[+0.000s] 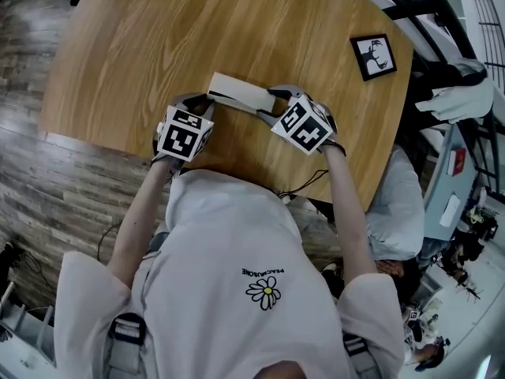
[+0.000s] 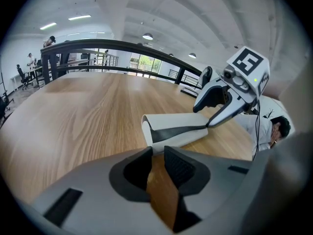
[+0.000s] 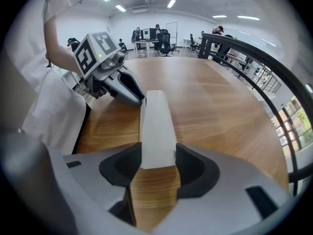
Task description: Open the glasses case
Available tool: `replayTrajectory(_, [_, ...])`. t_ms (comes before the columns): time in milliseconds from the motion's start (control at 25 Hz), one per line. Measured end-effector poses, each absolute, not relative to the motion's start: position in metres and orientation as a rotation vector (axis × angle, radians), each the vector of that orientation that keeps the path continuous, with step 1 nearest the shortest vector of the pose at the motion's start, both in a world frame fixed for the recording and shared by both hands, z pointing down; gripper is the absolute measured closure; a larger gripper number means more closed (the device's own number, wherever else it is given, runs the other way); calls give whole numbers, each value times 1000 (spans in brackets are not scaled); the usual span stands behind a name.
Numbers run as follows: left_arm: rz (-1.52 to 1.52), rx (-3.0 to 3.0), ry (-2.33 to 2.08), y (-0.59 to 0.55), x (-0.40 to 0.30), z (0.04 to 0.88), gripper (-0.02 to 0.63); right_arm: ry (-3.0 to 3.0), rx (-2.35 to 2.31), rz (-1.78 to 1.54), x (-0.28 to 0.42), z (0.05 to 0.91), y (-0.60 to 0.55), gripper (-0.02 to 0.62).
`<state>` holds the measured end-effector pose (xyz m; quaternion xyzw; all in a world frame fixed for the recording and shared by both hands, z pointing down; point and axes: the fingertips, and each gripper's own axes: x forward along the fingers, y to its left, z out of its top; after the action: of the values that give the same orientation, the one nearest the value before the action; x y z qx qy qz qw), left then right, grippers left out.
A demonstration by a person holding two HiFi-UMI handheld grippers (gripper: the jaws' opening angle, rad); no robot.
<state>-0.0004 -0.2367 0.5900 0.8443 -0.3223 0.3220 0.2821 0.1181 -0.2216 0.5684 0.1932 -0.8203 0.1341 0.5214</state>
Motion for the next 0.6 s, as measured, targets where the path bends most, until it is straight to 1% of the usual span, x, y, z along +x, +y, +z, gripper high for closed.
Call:
replayTrajectory(80, [867, 2262, -863, -238, 0, 591, 514, -1976, 500, 335, 121, 562, -229, 395])
replayTrajectory(200, [868, 2264, -866, -238, 0, 591, 514, -1979, 521, 358, 124, 553, -235, 485])
replayTrajectory(320, [870, 2259, -863, -239, 1, 590, 514, -1976, 529, 342, 126, 551, -240, 512])
replayTrajectory(600, [873, 2270, -863, -239, 1, 592, 515, -1970, 591, 294, 130, 546, -251, 543])
